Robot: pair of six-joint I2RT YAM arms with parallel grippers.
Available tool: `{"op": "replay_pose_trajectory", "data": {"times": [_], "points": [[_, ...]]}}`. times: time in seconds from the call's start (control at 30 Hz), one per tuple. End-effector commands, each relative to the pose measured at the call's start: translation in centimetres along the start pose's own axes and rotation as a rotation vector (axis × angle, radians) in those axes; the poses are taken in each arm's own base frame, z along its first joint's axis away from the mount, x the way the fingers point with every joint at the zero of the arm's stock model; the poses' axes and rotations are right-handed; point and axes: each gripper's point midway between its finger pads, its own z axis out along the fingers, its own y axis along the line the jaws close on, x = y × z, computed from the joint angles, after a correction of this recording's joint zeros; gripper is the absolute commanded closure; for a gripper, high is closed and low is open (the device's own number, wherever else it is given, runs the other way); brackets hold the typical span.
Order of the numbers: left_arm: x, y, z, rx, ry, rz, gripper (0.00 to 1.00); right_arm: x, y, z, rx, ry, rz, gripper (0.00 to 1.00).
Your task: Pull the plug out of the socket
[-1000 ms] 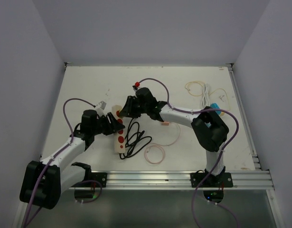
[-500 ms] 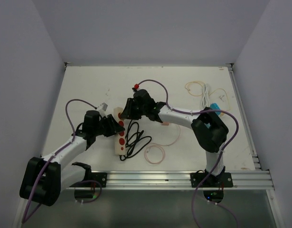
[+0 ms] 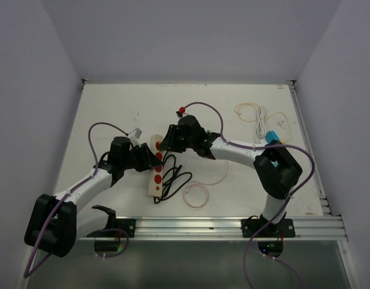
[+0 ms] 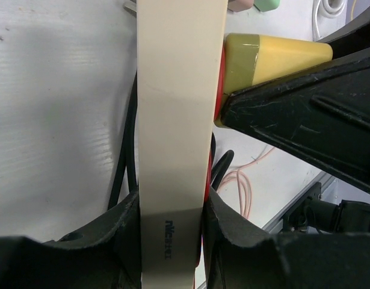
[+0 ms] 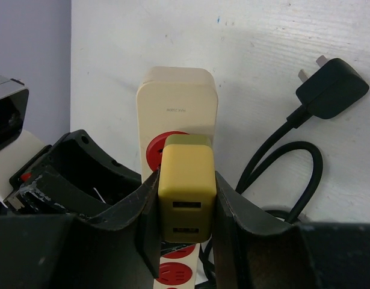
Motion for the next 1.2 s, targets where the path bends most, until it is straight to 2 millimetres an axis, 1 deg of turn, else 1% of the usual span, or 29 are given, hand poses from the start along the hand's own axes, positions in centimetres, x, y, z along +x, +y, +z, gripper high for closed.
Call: {"op": "replay_pose_trajectory", "data": {"times": [0.0, 0.03, 0.07, 0.17, 0.23, 0.3, 0.33, 0.37, 0.4, 0.47, 0.5, 0.53, 0.57, 0.6, 0.67, 0.73, 0.77, 0.8, 0.83, 0.87, 0.9, 0.93, 1.0, 1.03, 1.07, 1.1, 1.13, 1.17], "points": [[-0.4, 9.3, -1.2, -0.457, -0.094, -0.169, 1.00, -3.4, 2.5, -4.7, -0.093, -0.092, -0.009, 1.00], [-0.5, 9.5, -1.3, -0.469, -0.095, -0.175, 1.00, -3.1, 1.9, -4.6, -0.078, -0.093, -0.004, 1.00], [-0.6, 9.7, -1.4, -0.481, -0.099, -0.179, 1.00, -3.1, 1.9, -4.7, -0.078, -0.092, -0.002, 1.00], [-0.6, 9.9, -1.6, -0.502, -0.102, -0.183, 1.00, -3.3, 2.5, -4.7, -0.086, -0.083, 0.002, 1.00], [-0.6, 10.0, -1.6, -0.509, -0.093, -0.185, 1.00, -3.7, 2.9, -4.8, -0.058, -0.068, -0.002, 1.00], [-0.5, 10.0, -1.6, -0.511, -0.091, -0.184, 1.00, -4.2, 2.9, -5.2, -0.037, -0.083, -0.009, 1.00], [-0.7, 10.4, -1.8, -0.536, -0.106, -0.181, 1.00, -4.7, 3.2, -5.6, -0.036, -0.105, -0.020, 1.00], [-0.8, 10.6, -1.9, -0.543, -0.110, -0.182, 1.00, -5.0, 2.8, -5.8, -0.015, -0.120, -0.024, 1.00], [-0.7, 10.6, -1.9, -0.547, -0.110, -0.185, 1.00, -4.8, 2.5, -6.0, -0.019, -0.122, -0.038, 1.00], [-0.8, 10.6, -1.9, -0.548, -0.110, -0.188, 1.00, -5.0, 2.6, -6.6, -0.050, -0.149, -0.045, 1.00], [-1.0, 10.5, -2.0, -0.548, -0.117, -0.192, 1.00, -4.2, 2.2, -6.5, -0.085, -0.135, -0.035, 1.00], [-1.0, 10.5, -2.0, -0.542, -0.115, -0.194, 1.00, -4.4, 1.7, -6.6, -0.105, -0.138, -0.021, 1.00], [-1.3, 10.4, -2.0, -0.541, -0.122, -0.194, 1.00, -4.3, 1.5, -6.8, -0.128, -0.136, -0.005, 1.00], [-1.7, 10.2, -2.1, -0.540, -0.126, -0.191, 1.00, -3.6, 0.8, -6.7, -0.134, -0.119, 0.031, 1.00], [-2.4, 9.8, -2.2, -0.533, -0.143, -0.182, 1.00, -3.8, 0.2, -6.7, -0.131, -0.116, 0.059, 1.00], [-2.7, 10.0, -2.5, -0.554, -0.156, -0.176, 1.00, -4.5, 0.8, -7.1, -0.121, -0.119, 0.063, 1.00], [-2.9, 10.0, -2.6, -0.564, -0.159, -0.179, 1.00, -4.4, 0.8, -7.2, -0.099, -0.101, 0.059, 1.00], [-2.8, 10.1, -2.6, -0.571, -0.160, -0.182, 1.00, -5.8, 2.4, -7.7, -0.117, -0.135, 0.039, 1.00], [-2.9, 10.3, -2.7, -0.580, -0.164, -0.186, 1.00, -5.9, 3.2, -7.8, -0.120, -0.144, 0.022, 1.00], [-2.9, 10.3, -2.7, -0.583, -0.164, -0.196, 1.00, -5.8, 3.3, -8.1, -0.095, -0.141, 0.008, 1.00], [-2.9, 10.3, -2.7, -0.587, -0.167, -0.204, 1.00, -6.8, 4.6, -8.7, -0.107, -0.166, -0.004, 1.00], [-3.0, 10.5, -2.8, -0.600, -0.176, -0.209, 1.00, -7.2, 4.7, -8.9, -0.086, -0.190, -0.010, 1.00], [-3.2, 10.7, -3.0, -0.623, -0.186, -0.224, 1.00, -7.8, 4.4, -9.6, -0.053, -0.214, -0.009, 1.00], [-3.5, 10.9, -3.2, -0.639, -0.201, -0.225, 1.00, -7.9, 3.9, -9.8, -0.025, -0.228, -0.008, 1.00], [-3.8, 10.8, -3.3, -0.643, -0.208, -0.228, 1.00, -7.5, 2.5, -9.8, 0.022, -0.235, -0.006, 1.00], [-4.1, 10.8, -3.4, -0.650, -0.215, -0.228, 1.00, -7.6, 1.7, -9.9, 0.052, -0.255, 0.000, 1.00], [-4.3, 10.9, -3.4, -0.663, -0.221, -0.227, 1.00, -7.5, 1.3, -10.3, 0.059, -0.267, 0.005, 1.00], [-4.8, 10.6, -3.4, -0.663, -0.226, -0.223, 1.00, -7.5, 1.3, -10.3, 0.045, -0.285, 0.005, 1.00]]}}
